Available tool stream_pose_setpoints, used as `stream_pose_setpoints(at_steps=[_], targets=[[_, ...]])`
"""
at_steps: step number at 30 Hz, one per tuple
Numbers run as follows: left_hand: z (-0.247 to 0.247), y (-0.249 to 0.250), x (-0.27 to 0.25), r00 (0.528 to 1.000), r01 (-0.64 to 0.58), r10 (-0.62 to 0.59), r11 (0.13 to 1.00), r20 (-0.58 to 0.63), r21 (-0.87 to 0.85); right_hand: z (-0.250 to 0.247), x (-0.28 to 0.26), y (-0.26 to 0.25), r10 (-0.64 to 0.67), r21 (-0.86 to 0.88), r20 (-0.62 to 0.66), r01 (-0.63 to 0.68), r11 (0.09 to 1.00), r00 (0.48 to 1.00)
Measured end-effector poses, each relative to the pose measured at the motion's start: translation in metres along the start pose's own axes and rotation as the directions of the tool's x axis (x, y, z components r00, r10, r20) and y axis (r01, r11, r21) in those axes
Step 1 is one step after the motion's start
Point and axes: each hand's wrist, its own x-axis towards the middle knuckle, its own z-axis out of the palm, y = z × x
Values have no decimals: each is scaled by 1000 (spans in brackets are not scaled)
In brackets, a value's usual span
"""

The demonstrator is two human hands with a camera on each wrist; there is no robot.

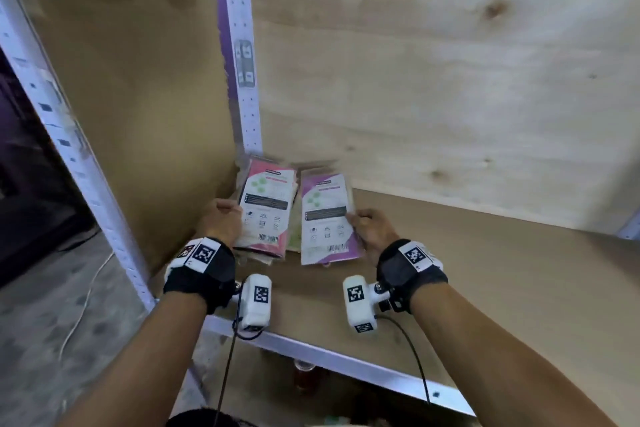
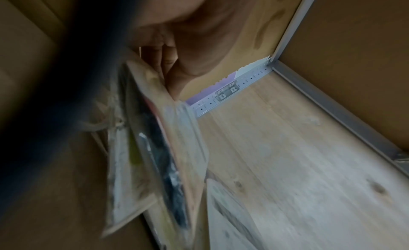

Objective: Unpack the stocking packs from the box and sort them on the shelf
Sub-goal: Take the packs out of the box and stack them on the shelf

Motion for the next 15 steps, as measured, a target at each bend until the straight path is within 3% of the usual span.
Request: stream_pose_setpoints(at_steps=[2,10,15], targets=[[6,-3,16,1000,-19,19,999,4,-40,10,19,4,3,55,10,-3,998,1000],[16,-8,46,999,-13,20,989,-46,146,33,74,10,-36,-240,-95,12,971,995],[15,-2,46,1000,-6,13,965,-25,263,43,83,9,-27,-272,-114,-5,962,993]])
